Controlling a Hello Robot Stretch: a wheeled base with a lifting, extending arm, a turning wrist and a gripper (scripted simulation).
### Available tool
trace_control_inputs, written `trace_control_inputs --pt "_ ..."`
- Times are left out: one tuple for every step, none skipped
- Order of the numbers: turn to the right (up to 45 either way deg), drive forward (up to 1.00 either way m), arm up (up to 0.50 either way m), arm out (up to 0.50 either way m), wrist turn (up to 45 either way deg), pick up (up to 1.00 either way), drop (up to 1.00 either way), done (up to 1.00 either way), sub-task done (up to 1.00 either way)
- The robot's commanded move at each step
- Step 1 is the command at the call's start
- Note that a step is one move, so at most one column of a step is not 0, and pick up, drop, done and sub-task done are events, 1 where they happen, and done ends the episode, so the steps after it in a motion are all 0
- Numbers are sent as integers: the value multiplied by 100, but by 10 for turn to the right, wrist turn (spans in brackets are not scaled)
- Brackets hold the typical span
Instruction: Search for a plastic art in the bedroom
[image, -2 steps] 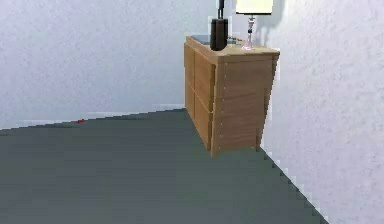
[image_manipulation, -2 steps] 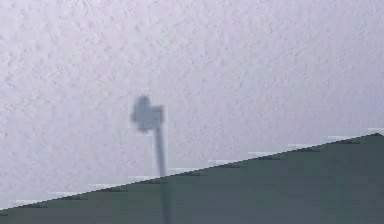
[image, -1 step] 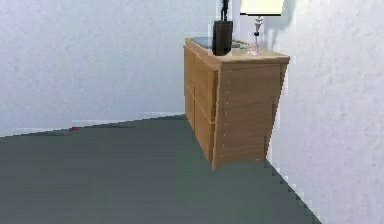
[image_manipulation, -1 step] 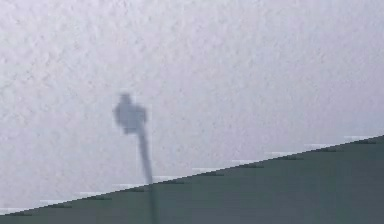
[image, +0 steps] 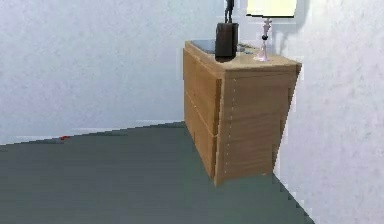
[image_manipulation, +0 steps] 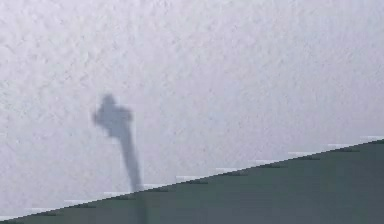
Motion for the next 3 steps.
trace_control_inputs --pt "270 0 0 0 0 0 0 0 0" --pt "0 70 0 0 0 0 0 0 0" --pt "-330 0 0 0 0 0 0 0 0"
